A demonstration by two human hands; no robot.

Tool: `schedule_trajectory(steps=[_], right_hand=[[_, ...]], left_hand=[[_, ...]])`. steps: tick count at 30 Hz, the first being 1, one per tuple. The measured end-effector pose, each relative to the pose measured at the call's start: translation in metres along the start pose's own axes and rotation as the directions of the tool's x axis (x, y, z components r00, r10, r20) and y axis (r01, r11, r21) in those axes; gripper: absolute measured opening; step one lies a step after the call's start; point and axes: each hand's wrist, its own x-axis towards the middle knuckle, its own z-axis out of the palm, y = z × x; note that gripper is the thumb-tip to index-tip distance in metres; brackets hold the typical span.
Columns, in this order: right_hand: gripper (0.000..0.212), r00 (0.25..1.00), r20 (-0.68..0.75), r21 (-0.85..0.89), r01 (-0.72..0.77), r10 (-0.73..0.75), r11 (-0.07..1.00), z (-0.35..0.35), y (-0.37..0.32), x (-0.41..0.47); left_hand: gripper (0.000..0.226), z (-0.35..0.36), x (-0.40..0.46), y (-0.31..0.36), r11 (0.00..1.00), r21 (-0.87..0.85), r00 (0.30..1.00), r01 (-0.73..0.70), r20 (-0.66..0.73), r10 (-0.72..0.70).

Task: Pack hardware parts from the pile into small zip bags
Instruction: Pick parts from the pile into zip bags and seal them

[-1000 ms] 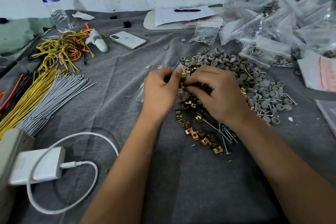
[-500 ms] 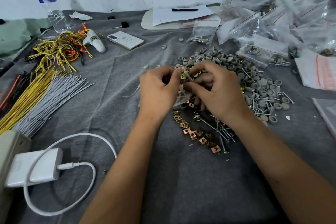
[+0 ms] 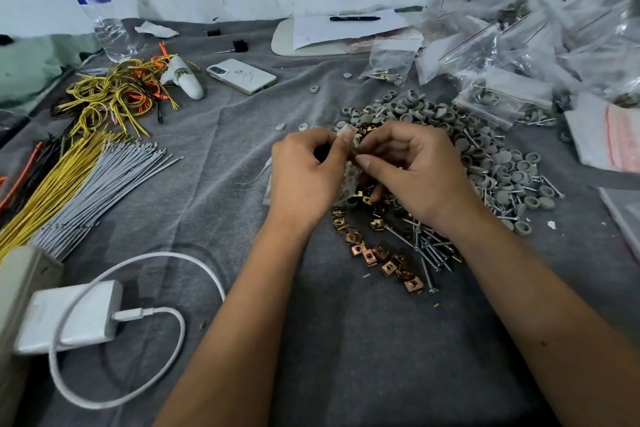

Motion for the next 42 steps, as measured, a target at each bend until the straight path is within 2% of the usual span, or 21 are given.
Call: schedule_trajectory(steps=[6,11,14,16,18,20,21,23,25,27,28,29,30,32,35,37,38,40,42], right_hand=[[0.006,0.985,-0.133,-0.354,0.057,-0.111,0.934,-0.009,-0.001,0.002],[0.006,0.97,-0.186,-0.542,0.034,-0.159,0.84,-0.021,-0.003,0.005],[0.008,0.976,-0.133,-0.619,0.053,-0.171,0.783,-0.031,-0.003,0.005],[0.01,0.987,-0.033,-0.684,0.093,-0.158,0.724,-0.036,-0.002,0.005],[0.014,0.988,0.018,-0.733,0.116,-0.152,0.67,-0.04,-0.001,0.007],[0.014,0.987,0.006,-0.748,0.111,-0.16,0.655,-0.046,-0.001,0.008],[0.014,0.987,0.003,-0.748,0.109,-0.161,0.654,-0.047,-0.001,0.008],[0.015,0.99,0.024,-0.758,0.109,-0.139,0.643,-0.048,0.001,0.008],[0.019,0.992,0.071,-0.771,0.119,-0.101,0.626,-0.047,0.003,0.007],[0.021,0.992,0.106,-0.783,0.13,-0.076,0.608,-0.046,0.005,0.006],[0.021,0.991,0.109,-0.789,0.131,-0.073,0.601,-0.045,0.007,0.007],[0.021,0.992,0.106,-0.794,0.129,-0.074,0.594,-0.044,0.008,0.007],[0.02,0.992,0.099,-0.799,0.127,-0.081,0.588,-0.043,0.008,0.008],[0.017,0.991,0.059,-0.778,0.121,-0.119,0.617,-0.041,0.007,0.009],[0.012,0.971,-0.022,-0.59,0.18,-0.239,0.787,-0.034,-0.002,0.005],[0.009,0.975,0.018,-0.352,0.212,-0.22,0.912,-0.023,-0.009,0.001],[0.008,0.979,0.066,-0.272,0.204,-0.194,0.94,-0.018,-0.011,-0.001],[0.006,0.974,0.137,-0.259,0.209,-0.178,0.943,-0.01,-0.012,-0.002],[0.005,0.975,0.144,-0.278,0.202,-0.168,0.939,-0.008,-0.012,-0.002]], left_hand=[[0.031,-0.002,-0.002,0.005,0.998,-0.058,0.998,0.029,-0.048,-0.032],[0.011,-0.011,0.001,0.01,0.95,-0.308,0.974,0.045,-0.196,-0.11],[0.009,-0.018,0.003,0.014,0.91,-0.414,0.945,-0.019,-0.306,-0.12],[0.014,-0.023,0.005,0.017,0.912,-0.386,0.88,-0.139,-0.47,-0.065],[0.02,-0.032,0.007,0.021,0.915,-0.274,0.744,-0.296,-0.667,0.041],[0.025,-0.04,0.008,0.023,0.898,-0.164,0.634,-0.407,-0.759,0.148],[0.028,-0.042,0.009,0.023,0.892,-0.112,0.604,-0.437,-0.772,0.199],[0.028,-0.043,0.009,0.023,0.891,-0.033,0.613,-0.453,-0.737,0.285],[0.026,-0.038,0.007,0.02,0.921,-0.012,0.728,-0.389,-0.617,0.3],[0.026,-0.032,0.006,0.013,0.976,-0.045,0.905,-0.212,-0.385,0.179],[0.027,-0.027,0.005,0.009,0.994,-0.052,0.966,-0.1,-0.244,0.084],[0.027,-0.023,0.004,0.006,0.999,-0.041,0.993,-0.003,-0.117,-0.002],[0.027,-0.018,0.002,0.004,0.998,-0.023,0.998,0.061,-0.024,-0.061],[0.024,-0.009,-0.001,0.003,0.994,-0.004,0.992,0.109,0.059,-0.109],[0.014,-0.001,-0.003,0.004,0.994,-0.016,0.988,0.111,0.111,-0.108],[0.011,0.001,-0.004,0.006,0.992,-0.057,0.986,0.111,0.134,-0.103],[0.013,0.002,-0.004,0.007,0.99,-0.081,0.985,0.119,0.137,-0.107],[0.022,0.002,-0.003,0.008,0.985,-0.094,0.984,0.142,0.121,-0.13],[0.027,0.002,-0.003,0.008,0.983,-0.093,0.984,0.158,0.094,-0.149]])
